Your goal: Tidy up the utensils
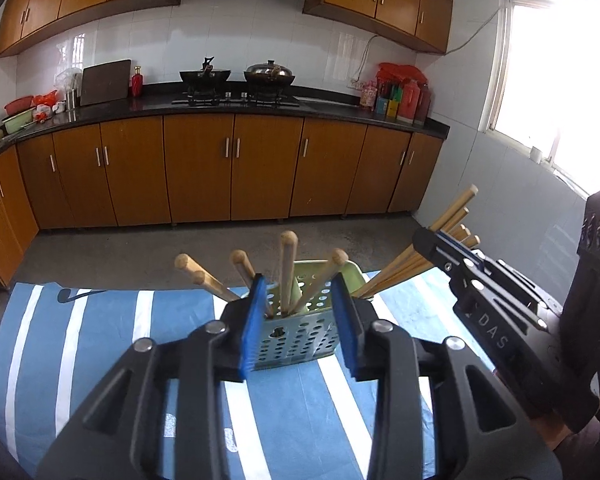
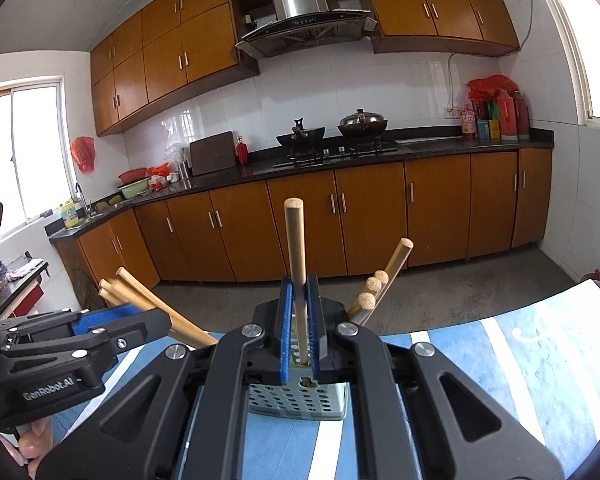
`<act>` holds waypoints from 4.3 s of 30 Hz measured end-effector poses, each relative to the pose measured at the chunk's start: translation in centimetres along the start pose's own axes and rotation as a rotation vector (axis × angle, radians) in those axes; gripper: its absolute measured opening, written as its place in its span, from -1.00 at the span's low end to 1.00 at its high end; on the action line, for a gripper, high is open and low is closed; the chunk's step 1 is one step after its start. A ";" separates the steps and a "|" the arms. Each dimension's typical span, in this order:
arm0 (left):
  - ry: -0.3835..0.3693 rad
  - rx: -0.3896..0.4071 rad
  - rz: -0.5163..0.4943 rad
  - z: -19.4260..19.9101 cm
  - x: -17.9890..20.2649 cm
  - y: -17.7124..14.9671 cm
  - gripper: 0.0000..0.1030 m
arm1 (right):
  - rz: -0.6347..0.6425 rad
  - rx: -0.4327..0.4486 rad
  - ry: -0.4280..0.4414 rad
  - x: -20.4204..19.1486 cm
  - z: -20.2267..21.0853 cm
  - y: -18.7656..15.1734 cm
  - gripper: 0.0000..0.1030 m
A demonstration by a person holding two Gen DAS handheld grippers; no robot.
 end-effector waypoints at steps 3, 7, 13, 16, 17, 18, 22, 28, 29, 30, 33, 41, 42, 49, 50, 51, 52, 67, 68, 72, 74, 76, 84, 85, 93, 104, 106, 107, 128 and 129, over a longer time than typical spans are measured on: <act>-0.024 0.030 0.025 1.1 0.0 0.4 -0.11 | -0.015 0.008 -0.006 0.3 0.6 0.2 -0.71; -0.061 0.095 0.058 3.6 0.2 1.2 0.11 | -0.018 0.054 -0.005 0.2 2.4 1.0 -0.38; -0.035 0.182 0.064 8.5 -0.8 0.0 0.60 | -0.031 0.140 -0.025 0.9 7.2 1.4 0.03; 0.033 0.206 0.040 10.7 -2.1 -2.4 0.81 | -0.036 0.143 -0.042 1.4 9.5 -0.1 0.47; 0.055 0.211 0.032 11.3 -2.4 -3.2 0.84 | -0.032 0.142 -0.049 1.5 10.2 -0.7 0.53; 0.084 0.218 0.022 12.0 -2.7 -4.2 0.91 | -0.025 0.141 -0.062 1.5 10.8 -1.4 0.65; 0.180 0.221 -0.004 13.8 -3.6 -8.1 0.92 | 0.035 0.121 -0.106 0.8 13.2 -4.9 0.97; 0.275 0.230 -0.025 16.3 -3.7 -13.1 0.92 | 0.068 0.069 -0.136 -0.6 15.4 -8.8 0.97; 0.286 0.235 -0.031 16.7 -3.6 -13.9 0.92 | 0.079 0.060 -0.144 -0.9 15.6 -9.4 0.97; 0.293 0.239 -0.034 17.0 -3.6 -14.4 0.92 | 0.096 0.048 -0.155 -1.2 15.8 -10.0 0.97; 0.300 0.247 -0.033 17.9 -3.2 -15.9 0.92 | 0.131 0.033 -0.147 -1.8 16.4 -11.6 0.97; 0.304 0.226 -0.020 18.5 -3.4 -17.8 0.92 | 0.143 0.033 -0.125 -2.7 17.1 -13.4 0.97; 0.305 0.226 -0.017 18.6 -3.4 -17.9 0.92 | 0.140 0.033 -0.126 -2.6 17.1 -13.4 0.97; 0.301 0.225 -0.010 18.6 -3.2 -18.2 0.92 | 0.132 0.034 -0.129 -2.5 17.5 -13.7 0.97; 0.301 0.225 -0.010 18.6 -3.2 -18.2 0.92 | 0.133 0.035 -0.130 -2.5 17.5 -13.7 0.97; 0.301 0.224 -0.010 18.6 -3.1 -18.3 0.92 | 0.134 0.036 -0.131 -2.5 17.6 -13.7 0.97; 0.299 0.224 -0.010 18.6 -3.1 -18.3 0.92 | 0.133 0.035 -0.130 -2.5 17.6 -13.8 0.97; 0.290 0.203 -0.006 18.0 -2.8 -18.7 0.92 | 0.122 0.014 -0.141 -2.1 17.3 -14.5 0.97; 0.289 0.202 -0.006 17.9 -2.8 -18.7 0.92 | 0.121 0.013 -0.142 -2.1 17.3 -14.5 0.97; 0.289 0.203 -0.007 17.9 -2.8 -18.7 0.92 | 0.117 0.012 -0.145 -2.0 17.3 -14.5 0.97; 0.289 0.203 -0.008 17.9 -2.8 -18.7 0.92 | 0.117 0.012 -0.146 -2.0 17.4 -14.5 0.97; 0.289 0.203 -0.008 17.9 -2.8 -18.7 0.92 | 0.117 0.014 -0.147 -2.0 17.4 -14.5 0.97; 0.286 0.202 -0.006 17.9 -2.8 -18.7 0.92 | 0.120 0.017 -0.153 -2.0 17.6 -14.4 0.97; 0.286 0.201 -0.005 17.8 -2.8 -18.7 0.92 | 0.121 0.017 -0.153 -2.0 17.6 -14.4 0.97; 0.286 0.202 -0.005 17.8 -2.6 -18.7 0.92 | 0.120 0.015 -0.153 -2.0 17.6 -14.4 0.97; 0.287 0.202 -0.005 17.7 -2.6 -18.7 0.92 | 0.118 0.014 -0.153 -2.0 17.6 -14.4 0.97; 0.287 0.202 -0.004 17.7 -2.6 -18.7 0.92 | 0.119 0.014 -0.153 -2.0 17.6 -14.4 0.97; 0.286 0.202 -0.005 17.7 -2.6 -18.7 0.92 | 0.119 0.014 -0.153 -2.0 17.6 -14.4 0.97; 0.285 0.203 -0.008 17.8 -2.5 -18.8 0.92 | 0.117 0.014 -0.153 -2.1 17.6 -14.3 0.97; 0.286 0.202 -0.008 17.8 -2.5 -18.8 0.92 | 0.117 0.014 -0.153 -2.2 17.6 -14.3 0.97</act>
Point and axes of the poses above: each gripper's, at about its wrist camera, not at the fingertips, and z roughly against the way its jaws point, x to its right, y to its top, the point moved 7 cm from there along -z, roughly the way its jaws point, and after that the axes turned 7 degrees about x, right-handed, at the moved point
